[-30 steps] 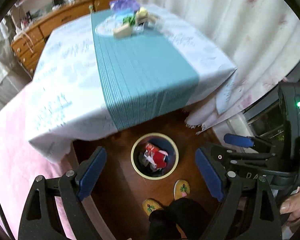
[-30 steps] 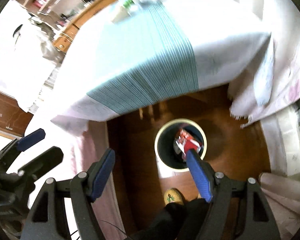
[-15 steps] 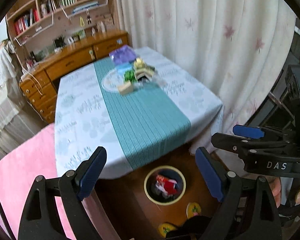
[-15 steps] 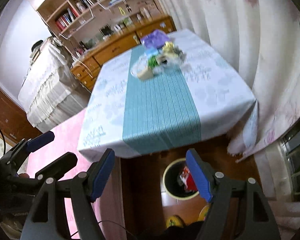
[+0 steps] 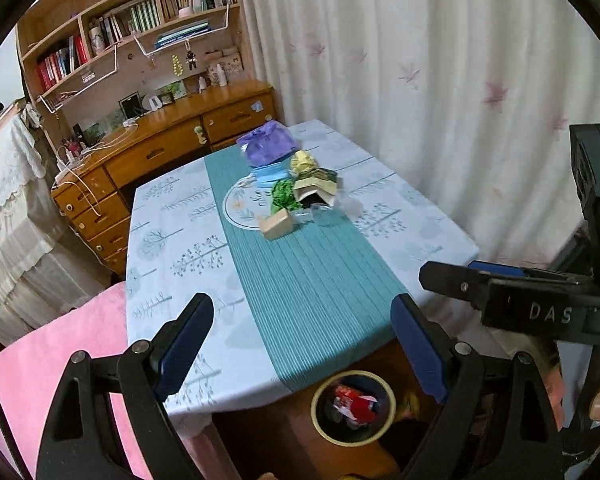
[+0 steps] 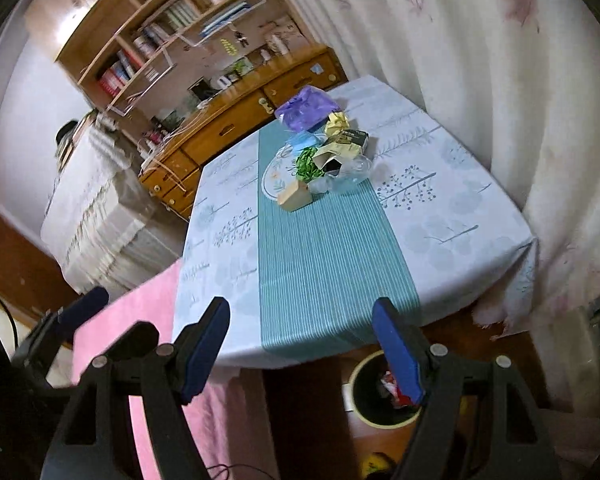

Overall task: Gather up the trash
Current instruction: 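Raise both tools back above the table, then grasp the clear plastic cup with the right tool while the left tool grasps the tan soap bar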

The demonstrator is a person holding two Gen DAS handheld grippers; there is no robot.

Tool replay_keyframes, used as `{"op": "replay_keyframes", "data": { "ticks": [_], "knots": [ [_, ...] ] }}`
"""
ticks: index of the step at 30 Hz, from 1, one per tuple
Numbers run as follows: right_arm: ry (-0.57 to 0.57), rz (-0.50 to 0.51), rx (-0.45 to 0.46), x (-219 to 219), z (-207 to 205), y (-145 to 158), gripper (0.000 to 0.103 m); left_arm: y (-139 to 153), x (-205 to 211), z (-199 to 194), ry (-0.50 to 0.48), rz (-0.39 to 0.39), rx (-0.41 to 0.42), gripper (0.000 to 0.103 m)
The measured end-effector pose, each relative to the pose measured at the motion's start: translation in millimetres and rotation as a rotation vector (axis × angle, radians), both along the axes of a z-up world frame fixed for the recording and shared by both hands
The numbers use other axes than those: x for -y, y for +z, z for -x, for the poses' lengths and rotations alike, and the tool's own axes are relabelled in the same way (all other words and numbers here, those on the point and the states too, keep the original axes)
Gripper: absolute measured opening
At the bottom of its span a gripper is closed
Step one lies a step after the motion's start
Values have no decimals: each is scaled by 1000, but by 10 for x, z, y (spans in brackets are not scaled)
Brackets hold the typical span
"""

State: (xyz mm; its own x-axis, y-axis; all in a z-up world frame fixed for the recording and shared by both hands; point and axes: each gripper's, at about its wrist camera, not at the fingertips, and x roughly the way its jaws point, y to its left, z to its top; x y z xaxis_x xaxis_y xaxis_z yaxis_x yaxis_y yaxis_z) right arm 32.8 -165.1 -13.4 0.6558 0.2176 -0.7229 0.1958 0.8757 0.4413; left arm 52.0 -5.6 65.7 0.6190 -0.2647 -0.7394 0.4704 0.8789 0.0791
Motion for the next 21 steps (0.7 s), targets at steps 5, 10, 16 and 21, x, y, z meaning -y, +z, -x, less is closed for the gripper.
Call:
{"op": "replay_keyframes", "data": {
  "ticks": [5,10,16,21],
  "knots": [
    [-29,-58,-27,221,-632,-294,74,-294,194,-578,51,1,-85,89],
    [-43,-176,-96,497,-1390,-723,74,-624,350,-1278,163,15,-185,89],
    [-28,-295,-161,652,-2084,-1134,74,-865,467,-1885,302,1,-238,89],
    [-66,-353,-203,776,-2459,-1392,74,-1022,557,-2156,368,-18,-274,89]
  ]
}}
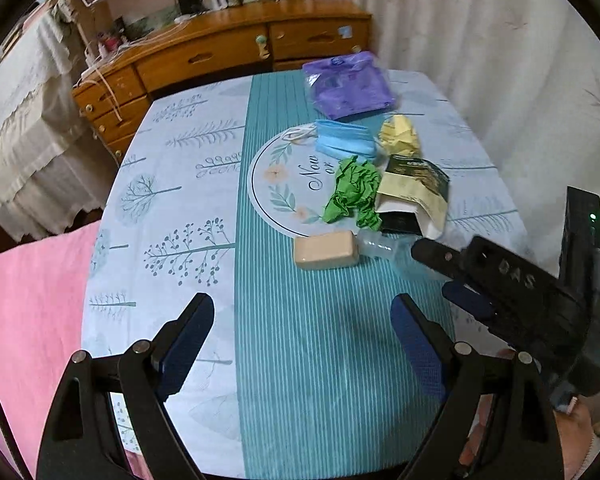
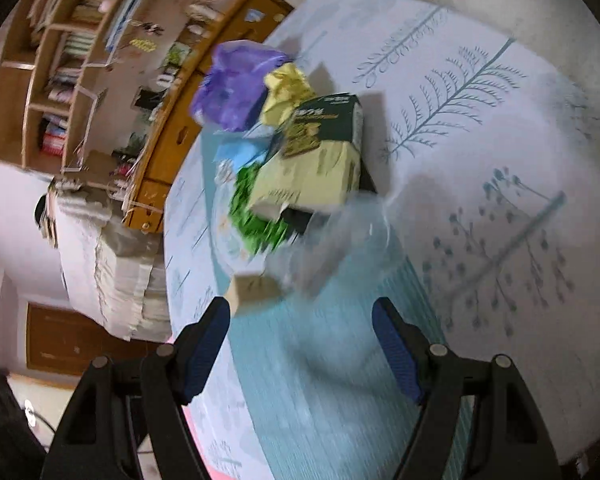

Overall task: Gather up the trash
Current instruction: 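Grasp the clear plastic cup with the right tool while the left tool grasps the tan soap bar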

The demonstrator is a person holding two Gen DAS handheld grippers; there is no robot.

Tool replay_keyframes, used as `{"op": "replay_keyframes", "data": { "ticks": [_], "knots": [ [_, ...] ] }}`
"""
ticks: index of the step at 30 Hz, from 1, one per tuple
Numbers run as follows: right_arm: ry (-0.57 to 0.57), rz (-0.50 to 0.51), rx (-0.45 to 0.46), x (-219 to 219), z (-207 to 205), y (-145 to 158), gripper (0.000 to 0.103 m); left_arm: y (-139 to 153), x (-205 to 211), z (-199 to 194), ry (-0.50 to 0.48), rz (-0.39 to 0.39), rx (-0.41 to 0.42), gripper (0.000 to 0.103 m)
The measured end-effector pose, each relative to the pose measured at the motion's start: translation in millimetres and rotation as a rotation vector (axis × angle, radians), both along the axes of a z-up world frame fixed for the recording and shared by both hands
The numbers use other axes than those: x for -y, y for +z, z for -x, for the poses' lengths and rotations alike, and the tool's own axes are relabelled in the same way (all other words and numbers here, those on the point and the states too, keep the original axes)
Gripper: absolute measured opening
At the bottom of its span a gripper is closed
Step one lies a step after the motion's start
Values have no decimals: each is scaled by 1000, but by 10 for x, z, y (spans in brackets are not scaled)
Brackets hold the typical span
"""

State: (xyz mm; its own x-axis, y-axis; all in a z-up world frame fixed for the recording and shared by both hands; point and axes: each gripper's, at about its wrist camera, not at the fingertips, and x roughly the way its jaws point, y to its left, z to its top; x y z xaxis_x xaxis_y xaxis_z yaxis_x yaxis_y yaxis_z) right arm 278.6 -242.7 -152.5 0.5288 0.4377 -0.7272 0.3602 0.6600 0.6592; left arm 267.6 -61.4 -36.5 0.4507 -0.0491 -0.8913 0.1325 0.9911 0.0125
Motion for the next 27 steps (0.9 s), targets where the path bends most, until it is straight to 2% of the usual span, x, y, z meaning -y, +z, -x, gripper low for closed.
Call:
{"op": "replay_keyframes", "data": {
  "ticks": [1,2,3,6,8,15,19,23,27],
  "knots": [
    [6,0,-8,13,-60,-36,71,-19,21,-29,7,-4,-5,89],
    [16,8,-13,26,-100,-54,60,-44,36,-61,13,-7,-9,89],
    [39,12,-15,38,-145,-76,53,-79,61,-88,20,-11,-17,89],
    [75,27,12,106,-185,-52,51,-170,97,-188,36,-4,-42,89],
    [95,33,24,183,-190,-17,41,-213,102,-226,45,12,-58,89],
    [136,47,-9,389,-219,32,40,-392,57,-444,123,103,-115,89],
    [150,45,-15,389,-236,35,41,-501,36,-568,152,107,-139,89],
    [126,-20,-45,409,-288,-31,46,-596,1,-658,176,111,-164,89],
    [108,-73,-56,423,-325,-67,47,-646,-5,-708,192,120,-179,89]
  ]
}}
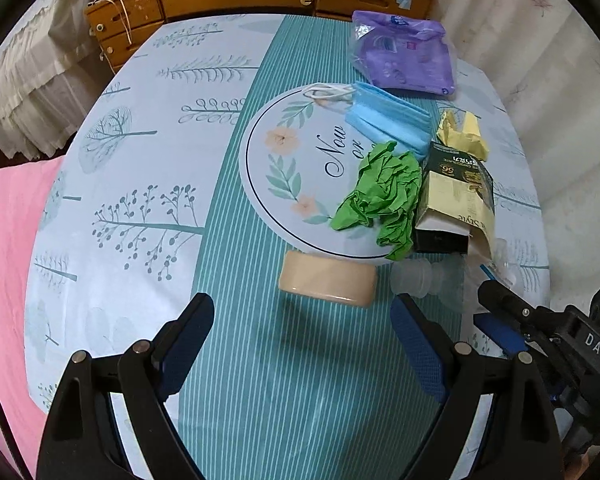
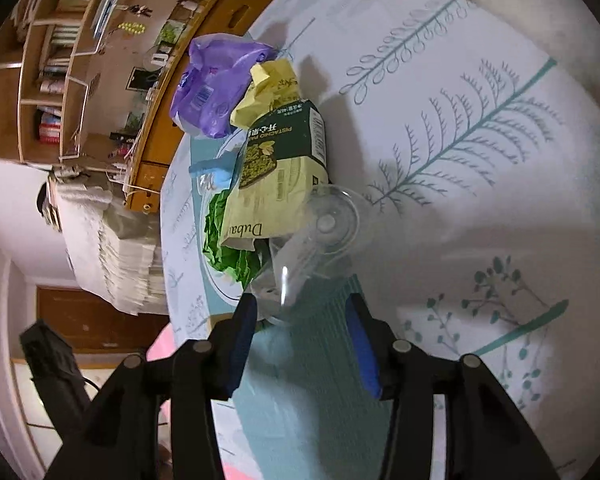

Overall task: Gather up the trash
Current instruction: 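Grasp the clear plastic cup with the right tool while the left tool grasps the tan soap bar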

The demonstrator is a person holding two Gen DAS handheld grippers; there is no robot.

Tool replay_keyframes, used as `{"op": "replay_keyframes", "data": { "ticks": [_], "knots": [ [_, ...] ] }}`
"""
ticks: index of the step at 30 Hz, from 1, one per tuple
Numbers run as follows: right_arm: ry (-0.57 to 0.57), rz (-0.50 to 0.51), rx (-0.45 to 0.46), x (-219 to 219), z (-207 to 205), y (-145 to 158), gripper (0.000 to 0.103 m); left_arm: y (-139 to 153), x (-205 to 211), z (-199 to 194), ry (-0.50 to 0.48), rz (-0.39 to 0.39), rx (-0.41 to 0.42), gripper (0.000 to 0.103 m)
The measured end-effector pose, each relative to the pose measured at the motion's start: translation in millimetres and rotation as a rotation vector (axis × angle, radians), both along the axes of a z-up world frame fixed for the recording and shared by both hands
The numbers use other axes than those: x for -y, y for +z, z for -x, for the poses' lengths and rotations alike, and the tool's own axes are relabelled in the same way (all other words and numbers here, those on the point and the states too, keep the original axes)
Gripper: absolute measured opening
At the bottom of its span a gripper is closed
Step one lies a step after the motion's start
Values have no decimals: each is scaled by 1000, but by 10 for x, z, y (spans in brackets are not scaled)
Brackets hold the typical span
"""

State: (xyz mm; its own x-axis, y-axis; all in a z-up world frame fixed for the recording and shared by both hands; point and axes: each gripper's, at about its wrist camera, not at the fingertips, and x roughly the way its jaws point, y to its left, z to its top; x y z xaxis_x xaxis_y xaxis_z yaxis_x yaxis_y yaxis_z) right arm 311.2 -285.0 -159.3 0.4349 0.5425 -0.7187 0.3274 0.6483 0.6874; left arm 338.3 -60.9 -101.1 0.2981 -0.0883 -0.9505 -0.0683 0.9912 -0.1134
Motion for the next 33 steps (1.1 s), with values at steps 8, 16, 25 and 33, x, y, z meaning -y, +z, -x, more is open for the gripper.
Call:
{"op": "replay_keyframes", "data": {
  "ticks": [8,16,25,33],
  "knots": [
    [-2,19,26,-21,-46,31,47,-45,24,-40,-2,-7,-9,89],
    [-61,5,-4,24,-137,-28,53,-120,96,-146,1,5,-15,89],
    [-95,-45,-53,155,-115,-74,55,-310,124,-297,-4,-1,-38,70],
    [-116,-58,-100,180,-162,-122,55,-367,143,-263,-23,-10,-27,63]
  ]
}}
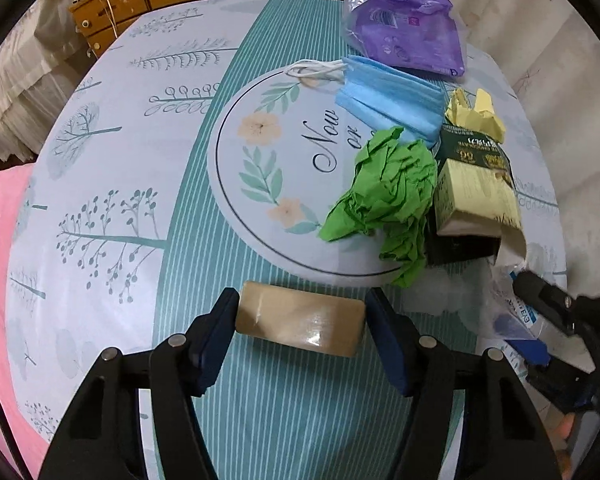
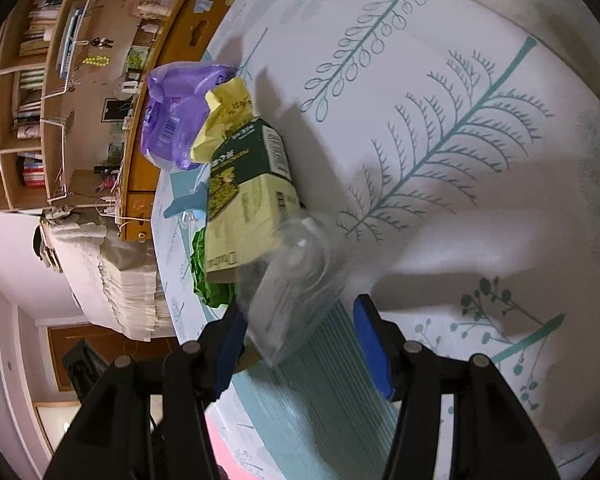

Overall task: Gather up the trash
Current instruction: 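Grasp the clear plastic cup with the right tool while the left tool grasps the tan soap bar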

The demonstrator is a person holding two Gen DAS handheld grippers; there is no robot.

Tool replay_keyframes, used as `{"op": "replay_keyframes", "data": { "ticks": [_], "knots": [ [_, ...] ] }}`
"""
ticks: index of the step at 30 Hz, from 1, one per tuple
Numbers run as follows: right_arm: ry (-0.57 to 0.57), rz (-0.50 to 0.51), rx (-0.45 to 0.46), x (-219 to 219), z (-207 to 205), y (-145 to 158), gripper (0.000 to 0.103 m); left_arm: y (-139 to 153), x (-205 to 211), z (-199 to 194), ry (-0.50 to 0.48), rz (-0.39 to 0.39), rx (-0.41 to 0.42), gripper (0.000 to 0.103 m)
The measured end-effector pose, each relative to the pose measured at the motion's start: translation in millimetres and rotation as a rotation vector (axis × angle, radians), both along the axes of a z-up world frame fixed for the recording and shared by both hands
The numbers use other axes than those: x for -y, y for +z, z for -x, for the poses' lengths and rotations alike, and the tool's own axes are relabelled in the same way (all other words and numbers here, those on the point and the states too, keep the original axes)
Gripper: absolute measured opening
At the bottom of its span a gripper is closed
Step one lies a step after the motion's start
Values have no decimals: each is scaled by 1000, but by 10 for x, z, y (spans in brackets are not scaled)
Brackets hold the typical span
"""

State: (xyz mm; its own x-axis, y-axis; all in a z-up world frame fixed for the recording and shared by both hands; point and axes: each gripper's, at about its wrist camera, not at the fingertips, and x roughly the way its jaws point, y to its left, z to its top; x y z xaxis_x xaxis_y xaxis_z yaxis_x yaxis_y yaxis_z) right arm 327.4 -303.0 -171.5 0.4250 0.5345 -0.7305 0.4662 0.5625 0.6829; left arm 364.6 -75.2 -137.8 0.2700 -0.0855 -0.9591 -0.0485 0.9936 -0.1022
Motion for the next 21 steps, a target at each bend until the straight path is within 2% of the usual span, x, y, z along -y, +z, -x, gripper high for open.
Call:
{"op": "replay_keyframes", "data": {
  "ticks": [2,8,9,10,16,21],
  "knots": [
    [-12,9,-12,-16,-15,-32,55,3,-36,51,9,-1,-2,63],
    [11,105,57,-128,-47,38,55,80,-114,216,26,22,-2,63],
    [12,116,66,-134,-33,44,52,102,-124,248,24,23,3,63],
    [15,120,75,-134,-19,46,38,128,-128,282,21,25,8,63],
    [37,153,146,-148,209,156,36,363,-117,551,-40,18,54,63],
    [90,188,205,-249,576,370,36,602,-178,880,-90,37,96,63]
  ]
}}
